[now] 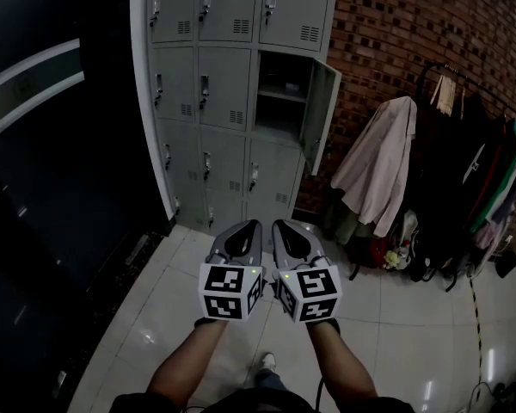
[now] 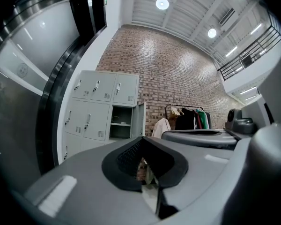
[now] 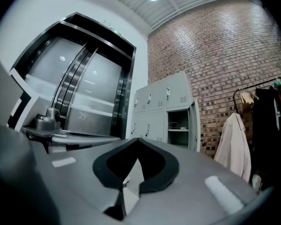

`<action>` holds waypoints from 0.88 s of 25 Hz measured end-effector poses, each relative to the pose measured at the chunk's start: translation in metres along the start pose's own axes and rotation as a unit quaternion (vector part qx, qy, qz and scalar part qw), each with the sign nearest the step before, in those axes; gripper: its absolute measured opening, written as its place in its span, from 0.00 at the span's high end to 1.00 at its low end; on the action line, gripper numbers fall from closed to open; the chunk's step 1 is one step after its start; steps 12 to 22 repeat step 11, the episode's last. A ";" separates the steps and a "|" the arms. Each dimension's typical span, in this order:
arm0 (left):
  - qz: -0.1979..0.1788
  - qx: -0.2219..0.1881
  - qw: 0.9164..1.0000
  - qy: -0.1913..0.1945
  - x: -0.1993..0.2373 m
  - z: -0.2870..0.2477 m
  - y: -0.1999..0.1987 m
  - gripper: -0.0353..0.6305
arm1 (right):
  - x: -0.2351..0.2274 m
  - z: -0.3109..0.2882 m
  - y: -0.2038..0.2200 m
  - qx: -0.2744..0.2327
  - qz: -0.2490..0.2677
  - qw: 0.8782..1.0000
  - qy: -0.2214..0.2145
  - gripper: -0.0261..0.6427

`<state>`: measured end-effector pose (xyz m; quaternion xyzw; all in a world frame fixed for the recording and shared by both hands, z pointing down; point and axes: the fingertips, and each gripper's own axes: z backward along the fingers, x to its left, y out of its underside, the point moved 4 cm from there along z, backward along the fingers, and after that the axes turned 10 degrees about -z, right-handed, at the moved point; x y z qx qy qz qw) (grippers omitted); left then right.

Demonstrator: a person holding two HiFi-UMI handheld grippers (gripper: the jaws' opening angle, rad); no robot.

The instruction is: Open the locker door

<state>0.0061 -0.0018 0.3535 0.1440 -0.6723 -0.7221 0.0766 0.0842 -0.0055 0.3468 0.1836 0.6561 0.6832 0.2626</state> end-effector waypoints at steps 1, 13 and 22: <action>0.000 0.001 1.000 0.000 0.000 0.002 0.001 0.94 | 0.001 0.001 0.001 0.001 0.000 1.000 0.000 0.96; 0.008 0.006 1.000 0.005 -0.004 0.007 0.010 0.94 | 0.005 0.003 0.007 0.007 -0.009 1.000 -0.001 0.96; 0.008 0.006 1.000 0.005 -0.004 0.007 0.010 0.94 | 0.005 0.003 0.007 0.007 -0.009 1.000 -0.001 0.96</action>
